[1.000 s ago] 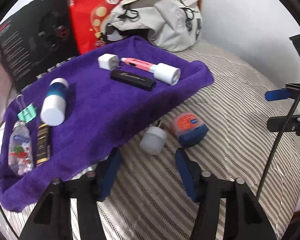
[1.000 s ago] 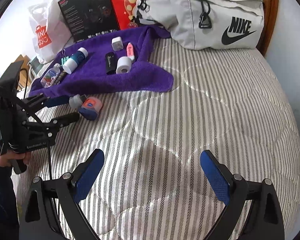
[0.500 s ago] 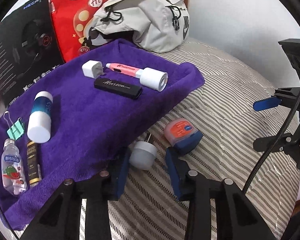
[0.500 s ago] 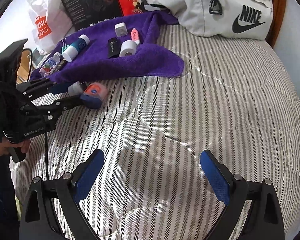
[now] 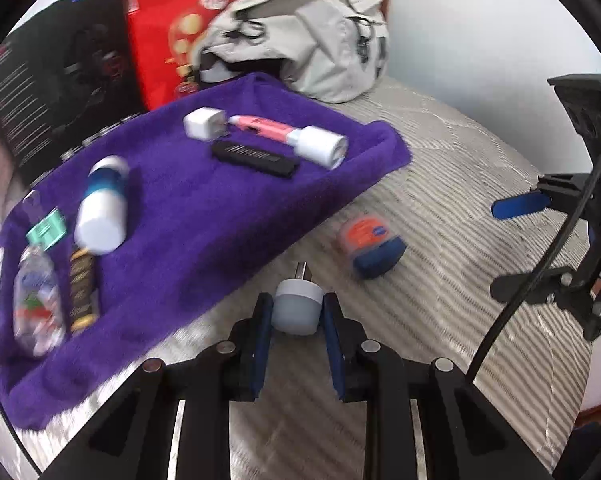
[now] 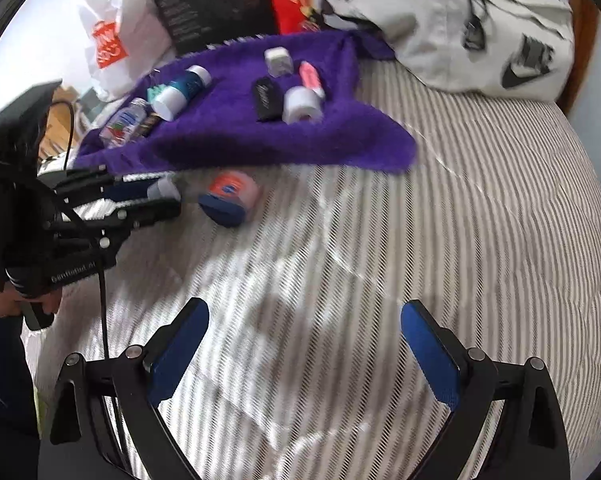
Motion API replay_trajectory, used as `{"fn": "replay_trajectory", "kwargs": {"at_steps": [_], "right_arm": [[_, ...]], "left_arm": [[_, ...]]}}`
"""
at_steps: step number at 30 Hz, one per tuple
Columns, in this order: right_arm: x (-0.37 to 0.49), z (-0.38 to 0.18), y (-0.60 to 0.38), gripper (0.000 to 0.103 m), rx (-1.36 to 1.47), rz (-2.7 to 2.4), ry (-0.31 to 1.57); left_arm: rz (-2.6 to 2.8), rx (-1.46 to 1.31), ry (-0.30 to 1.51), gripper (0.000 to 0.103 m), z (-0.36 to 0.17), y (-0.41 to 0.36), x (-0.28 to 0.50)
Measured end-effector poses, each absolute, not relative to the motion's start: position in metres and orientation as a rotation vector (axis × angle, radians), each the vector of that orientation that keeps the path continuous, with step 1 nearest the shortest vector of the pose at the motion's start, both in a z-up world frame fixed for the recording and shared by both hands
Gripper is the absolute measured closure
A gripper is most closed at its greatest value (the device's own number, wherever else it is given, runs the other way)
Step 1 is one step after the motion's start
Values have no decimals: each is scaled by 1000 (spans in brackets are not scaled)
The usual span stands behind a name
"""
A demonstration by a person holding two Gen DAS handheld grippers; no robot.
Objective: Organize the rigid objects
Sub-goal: 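Grasp the orange-lidded Vaseline tin with the right tool while the left tool holds the plug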
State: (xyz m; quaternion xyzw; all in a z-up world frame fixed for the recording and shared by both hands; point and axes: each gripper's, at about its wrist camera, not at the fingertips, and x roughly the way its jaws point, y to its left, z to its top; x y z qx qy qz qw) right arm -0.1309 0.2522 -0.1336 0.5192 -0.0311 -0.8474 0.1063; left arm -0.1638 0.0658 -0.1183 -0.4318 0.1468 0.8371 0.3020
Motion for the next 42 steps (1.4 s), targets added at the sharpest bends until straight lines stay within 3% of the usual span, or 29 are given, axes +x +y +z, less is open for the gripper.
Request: {"fn": "replay_trajectory", "kwargs": {"at_steps": [6, 12, 16, 20, 32, 34, 37, 42], "right_arm": [[-151, -139, 223, 7, 1457, -2505, -56], [-168, -142, 205, 12, 1413, -2604, -165], [-179, -147, 190, 19, 1424, -2683, -166], [-183, -149, 181, 38, 1435, -2759, -27], [-181, -150, 203, 43, 1424, -2728, 36], [-181, -150, 202, 46, 1405, -2714, 49], [-178, -148, 201, 65, 1378, -2698, 51], [-176, -146, 204, 66, 1379, -2674, 35]], "left_arm": [[2301, -1207, 316, 79, -120, 19, -155], [2367, -1244, 272, 79, -120, -18, -146], [2374, -1243, 230, 79, -120, -29, -144], [2372, -1240, 211, 79, -122, -31, -145], [2375, -1240, 185, 79, -121, -31, -147], [2384, -1245, 173, 79, -121, -31, -148], [2398, -1252, 166, 79, -122, -30, -148], [2401, -1267, 163, 79, -121, -29, -147]]}}
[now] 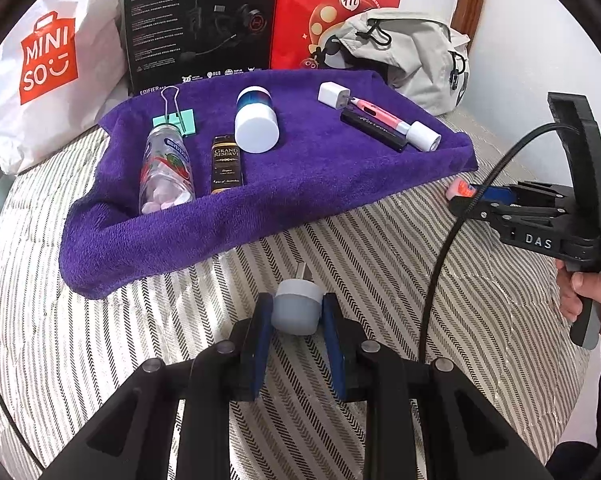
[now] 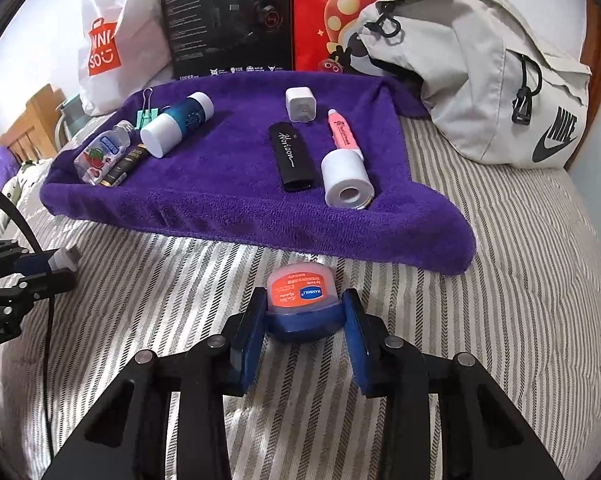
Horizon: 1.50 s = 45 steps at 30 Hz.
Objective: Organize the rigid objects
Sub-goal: 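Grasp the orange-lidded Vaseline tin with the right tool while the left tool holds the plug, then set the white plug beside the Grand Reserve bottle and open the left tool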
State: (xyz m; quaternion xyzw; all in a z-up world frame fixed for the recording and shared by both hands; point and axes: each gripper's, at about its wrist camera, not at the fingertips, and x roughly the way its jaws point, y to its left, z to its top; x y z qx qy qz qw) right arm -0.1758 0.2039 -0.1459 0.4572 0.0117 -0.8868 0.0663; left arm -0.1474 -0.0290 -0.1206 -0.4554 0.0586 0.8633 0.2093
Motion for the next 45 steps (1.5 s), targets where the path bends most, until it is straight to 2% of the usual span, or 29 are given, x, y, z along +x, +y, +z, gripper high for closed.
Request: {"fn": "replay_trajectory", "kwargs": {"at_steps": [13, 22, 33, 45], "right_arm": [[-161, -126, 208, 66, 1343, -2650, 48], [-162, -117, 197, 66, 1312, -2579, -11], [-184, -96, 185, 66, 1257, -2532, 12], [-209, -90, 188, 66, 1233, -2525, 6]], "left_arm": [[2434, -1218, 108, 79, -92, -36, -152], [2433, -1194, 93, 79, -78, -30, -174], [2419, -1245, 41, 80, -90, -21, -225], [2381, -1294, 95, 80, -105, -7, -258]]}}
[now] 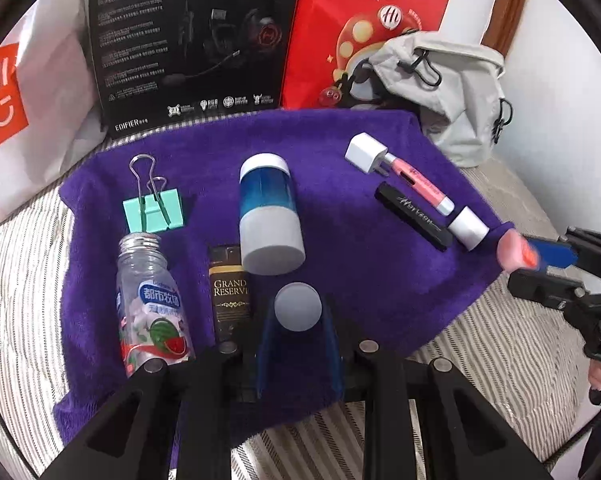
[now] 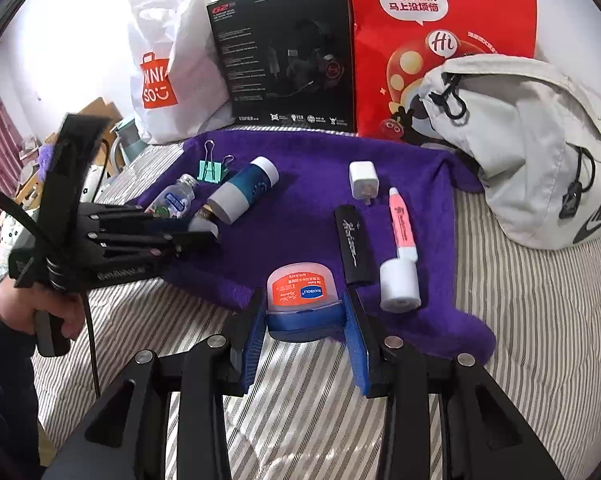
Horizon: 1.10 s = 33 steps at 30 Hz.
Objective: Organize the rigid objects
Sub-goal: 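Set the white plug beside the Grand Reserve bottle and open the left tool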
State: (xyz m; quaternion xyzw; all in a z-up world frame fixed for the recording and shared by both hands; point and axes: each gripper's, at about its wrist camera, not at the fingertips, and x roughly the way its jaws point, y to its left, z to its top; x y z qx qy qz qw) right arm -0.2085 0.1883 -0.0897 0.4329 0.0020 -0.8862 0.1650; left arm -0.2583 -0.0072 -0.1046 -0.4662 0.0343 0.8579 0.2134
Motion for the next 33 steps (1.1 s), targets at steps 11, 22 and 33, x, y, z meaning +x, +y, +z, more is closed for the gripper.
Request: {"fn": "replay_trajectory", "kwargs": {"at_steps": [11, 22, 33], "right_arm": [[-222, -91, 183, 66, 1228, -2511, 11], [-233, -93, 178, 66, 1242, -2500, 18], [-248, -101, 178, 66, 1237, -2488, -22]], "left_arm": [[2372, -1334, 146, 79, -107, -6, -255], [2369, -1358, 166, 78, -107, -7, -253], [2379, -1363, 84, 69, -104, -16, -251]]}}
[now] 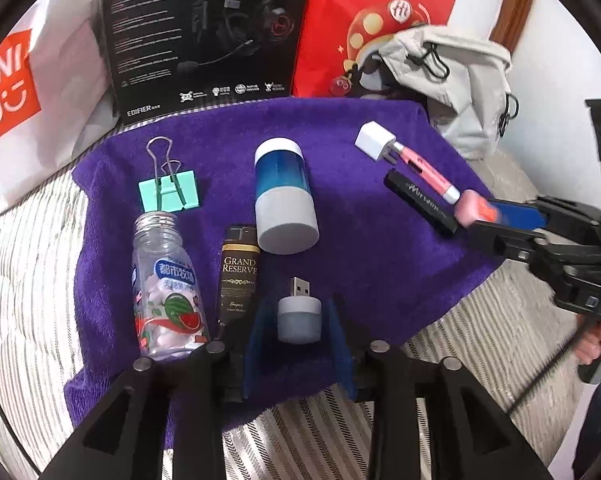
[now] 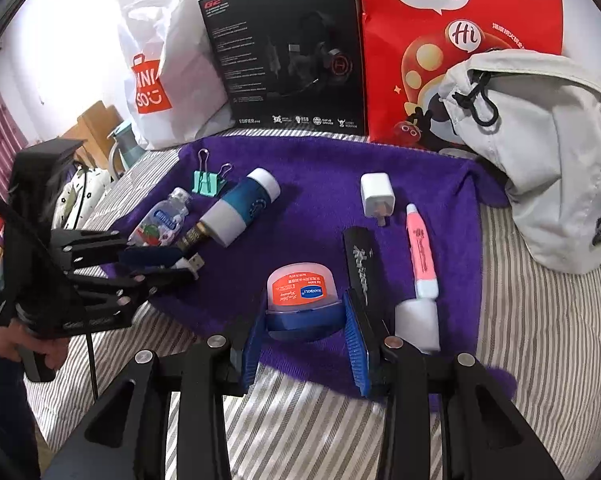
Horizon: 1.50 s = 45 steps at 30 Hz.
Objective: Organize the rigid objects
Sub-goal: 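Set the white plug beside the Grand Reserve bottle and open the left tool, then lower the Vaseline tin onto the towel and open the right tool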
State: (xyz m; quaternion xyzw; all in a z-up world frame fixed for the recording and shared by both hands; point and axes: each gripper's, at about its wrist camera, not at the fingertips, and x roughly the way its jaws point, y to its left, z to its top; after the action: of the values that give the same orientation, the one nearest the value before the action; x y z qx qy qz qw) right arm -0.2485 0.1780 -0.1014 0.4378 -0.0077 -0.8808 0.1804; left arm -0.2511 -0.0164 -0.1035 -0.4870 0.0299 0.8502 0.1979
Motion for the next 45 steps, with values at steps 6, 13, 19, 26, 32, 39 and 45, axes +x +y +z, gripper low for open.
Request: {"fn": "replay_trajectory", "kwargs": {"at_steps": [6, 13, 19, 26, 32, 39, 45], "right_arm": [[-267, -114, 176, 66, 1273, -2470, -3], [-273, -130, 163, 66, 1313, -2423, 48], [-275, -138, 156, 66, 1326, -2409, 60], [-278, -137, 147, 66, 1339, -2400, 150], [-282, -136, 142, 65, 1379, -2354, 240], [-286, -135, 144, 62, 1454, -2299, 248], [-264, -116, 153, 55, 1480, -2396, 255]], "left_arm": [[2483, -1300, 19, 34, -86, -35, -239], [2557, -1273, -26, 33, -74, -56, -233], [2597, -1283, -7, 33, -71, -68, -228], [2604, -1268, -32, 33, -66, -75, -221], [2594, -1271, -21, 33, -63, -76, -215], [2597, -1235, -38, 33, -54, -83, -199], [2613, -1237, -88, 33, -51, -88, -183]]}}
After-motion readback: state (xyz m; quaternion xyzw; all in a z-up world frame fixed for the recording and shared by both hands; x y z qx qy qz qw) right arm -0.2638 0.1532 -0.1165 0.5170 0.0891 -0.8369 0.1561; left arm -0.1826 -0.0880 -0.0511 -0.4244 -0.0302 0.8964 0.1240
